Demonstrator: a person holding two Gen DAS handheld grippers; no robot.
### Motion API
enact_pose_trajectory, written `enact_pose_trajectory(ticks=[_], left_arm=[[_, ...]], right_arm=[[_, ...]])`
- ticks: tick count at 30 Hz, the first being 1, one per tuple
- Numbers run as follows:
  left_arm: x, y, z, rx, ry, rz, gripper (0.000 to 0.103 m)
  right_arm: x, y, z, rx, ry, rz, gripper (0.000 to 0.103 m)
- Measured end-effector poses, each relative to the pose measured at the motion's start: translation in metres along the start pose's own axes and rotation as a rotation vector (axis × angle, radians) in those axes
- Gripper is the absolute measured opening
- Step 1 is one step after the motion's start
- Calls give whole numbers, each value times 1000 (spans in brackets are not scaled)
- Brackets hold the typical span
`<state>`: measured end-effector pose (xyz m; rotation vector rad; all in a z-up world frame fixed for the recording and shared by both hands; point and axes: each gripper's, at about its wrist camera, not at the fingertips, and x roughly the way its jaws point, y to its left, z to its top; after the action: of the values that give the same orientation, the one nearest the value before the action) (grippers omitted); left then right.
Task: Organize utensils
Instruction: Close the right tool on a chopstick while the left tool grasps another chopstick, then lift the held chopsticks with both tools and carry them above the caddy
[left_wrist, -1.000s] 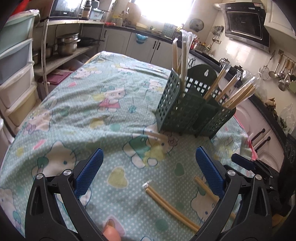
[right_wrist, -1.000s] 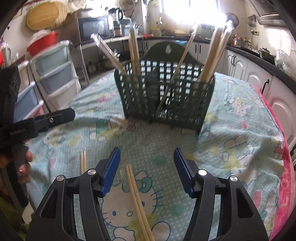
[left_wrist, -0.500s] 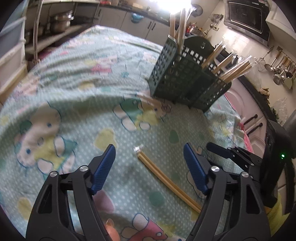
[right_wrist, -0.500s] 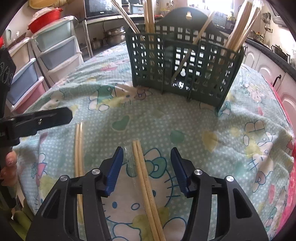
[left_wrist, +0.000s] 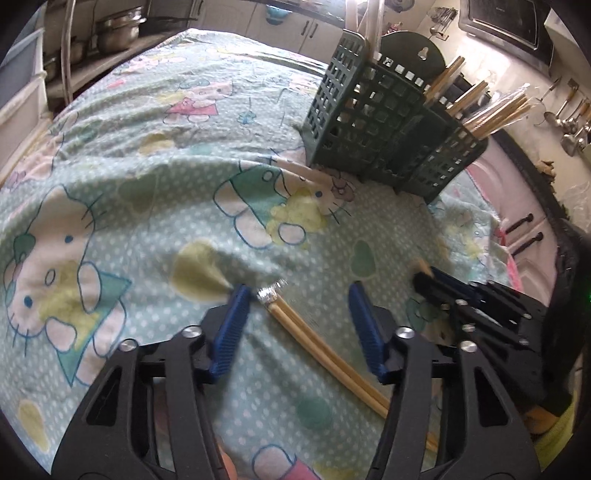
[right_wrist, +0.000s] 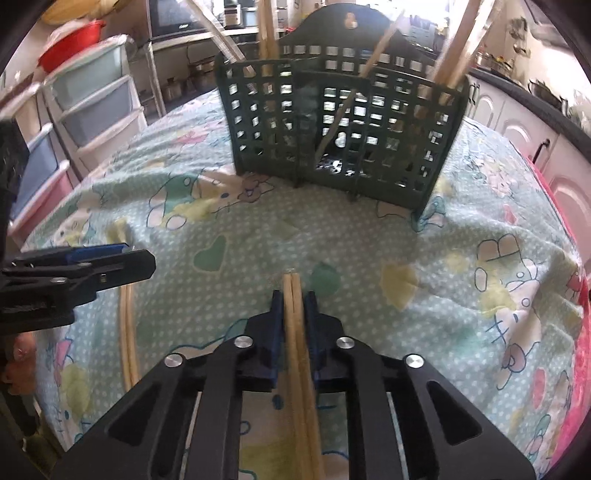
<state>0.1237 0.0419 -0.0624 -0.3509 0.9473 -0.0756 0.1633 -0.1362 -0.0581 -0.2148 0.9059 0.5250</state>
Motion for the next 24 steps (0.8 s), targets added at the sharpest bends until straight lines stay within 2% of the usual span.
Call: enact_pose_trajectory(ticks=[1, 3, 6, 8, 15, 24], left_arm=[[1, 0, 1, 7, -8, 14, 36], [3, 3, 3, 10, -21, 43, 19], [3, 11, 8, -11, -18, 31, 9], [0, 13, 11, -26, -12, -8, 4], [-24, -7, 23, 14, -64, -101, 3], [-74, -51, 54, 118, -198, -200, 0]], right_arm=[[-1, -3, 0, 15, -4, 5, 11], [-5, -9, 2, 43, -18, 18, 11], [-15, -16, 7, 78, -56, 41, 11], [-23, -17, 11, 88, -81, 48, 11], [-63, -23, 29, 111, -205, 64, 11], [-107, -37, 46, 147, -334, 71, 11]])
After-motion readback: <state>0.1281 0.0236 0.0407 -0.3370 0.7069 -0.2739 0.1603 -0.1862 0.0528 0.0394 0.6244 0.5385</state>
